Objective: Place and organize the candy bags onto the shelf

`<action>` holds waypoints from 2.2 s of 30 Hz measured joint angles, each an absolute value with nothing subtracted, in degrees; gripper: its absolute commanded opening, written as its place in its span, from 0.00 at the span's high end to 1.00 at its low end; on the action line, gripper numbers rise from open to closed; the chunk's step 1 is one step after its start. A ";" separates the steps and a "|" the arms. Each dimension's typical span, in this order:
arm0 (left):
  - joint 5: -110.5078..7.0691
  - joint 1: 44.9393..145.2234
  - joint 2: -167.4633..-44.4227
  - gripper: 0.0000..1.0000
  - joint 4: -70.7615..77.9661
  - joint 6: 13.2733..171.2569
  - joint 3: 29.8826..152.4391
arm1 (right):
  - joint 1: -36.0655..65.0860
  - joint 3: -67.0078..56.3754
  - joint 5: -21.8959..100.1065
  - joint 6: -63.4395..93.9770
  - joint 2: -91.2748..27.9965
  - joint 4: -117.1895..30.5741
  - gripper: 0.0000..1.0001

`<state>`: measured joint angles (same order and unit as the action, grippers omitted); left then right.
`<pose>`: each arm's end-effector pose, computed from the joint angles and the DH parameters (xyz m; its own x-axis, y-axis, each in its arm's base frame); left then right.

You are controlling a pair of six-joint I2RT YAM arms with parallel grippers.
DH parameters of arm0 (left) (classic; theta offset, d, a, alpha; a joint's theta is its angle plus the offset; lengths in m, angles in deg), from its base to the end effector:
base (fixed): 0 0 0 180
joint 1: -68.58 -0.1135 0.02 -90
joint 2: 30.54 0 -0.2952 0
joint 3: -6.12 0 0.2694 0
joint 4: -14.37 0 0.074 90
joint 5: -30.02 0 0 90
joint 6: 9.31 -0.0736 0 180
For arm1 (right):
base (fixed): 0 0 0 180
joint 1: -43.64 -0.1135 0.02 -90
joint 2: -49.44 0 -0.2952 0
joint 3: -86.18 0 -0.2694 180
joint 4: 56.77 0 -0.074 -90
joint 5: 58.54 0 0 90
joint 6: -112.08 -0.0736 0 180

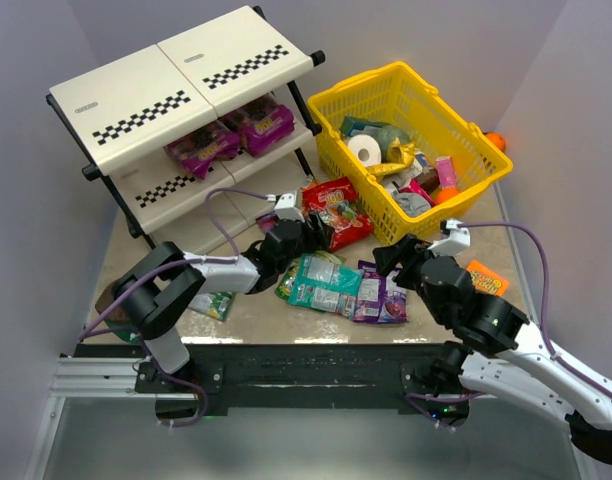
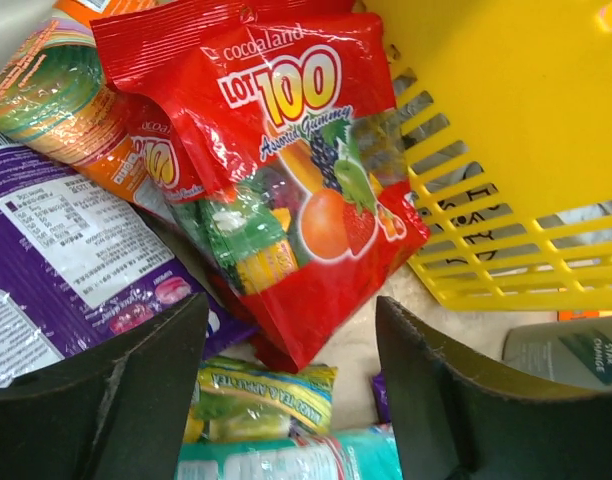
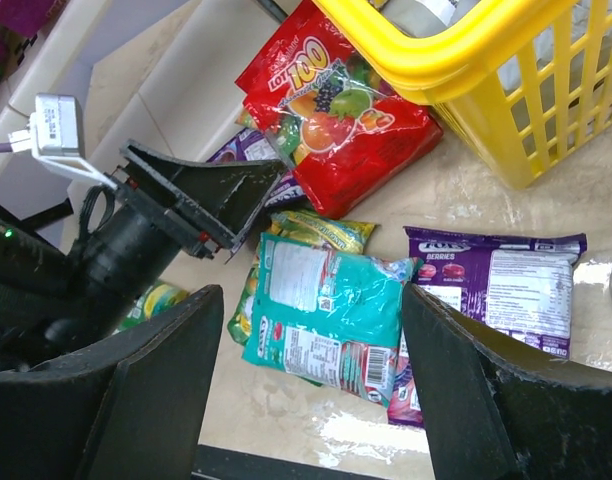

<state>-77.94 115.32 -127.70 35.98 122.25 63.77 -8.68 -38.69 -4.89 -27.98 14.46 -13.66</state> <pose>0.2918 -0.2770 0.1907 -0.4838 -0.4068 -0.7749 0.2282 0.7962 -0.5604 0.1285 0.0950 0.3235 -0.3860 0.5104 -0.7684 -0.0122 0.8301 0.5575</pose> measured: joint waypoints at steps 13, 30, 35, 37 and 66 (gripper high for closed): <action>-72.25 112.61 -137.32 0.83 40.11 122.97 67.68 | -8.68 -39.41 -3.32 -30.38 15.03 -12.88 0.27; -72.69 113.62 -112.07 1.00 22.93 126.60 66.19 | -8.68 -39.65 1.55 -30.97 10.81 -15.24 0.22; -76.23 115.69 -99.03 1.00 20.94 129.92 58.56 | -8.68 -42.17 7.50 -31.50 8.84 -21.58 0.17; -76.93 116.20 -95.75 1.00 20.15 131.43 53.84 | -8.68 -44.39 10.10 -32.33 7.97 -24.77 0.15; -79.90 116.98 -72.95 0.97 4.74 137.83 28.99 | -16.11 -52.31 21.62 -46.45 -19.29 -51.24 0.12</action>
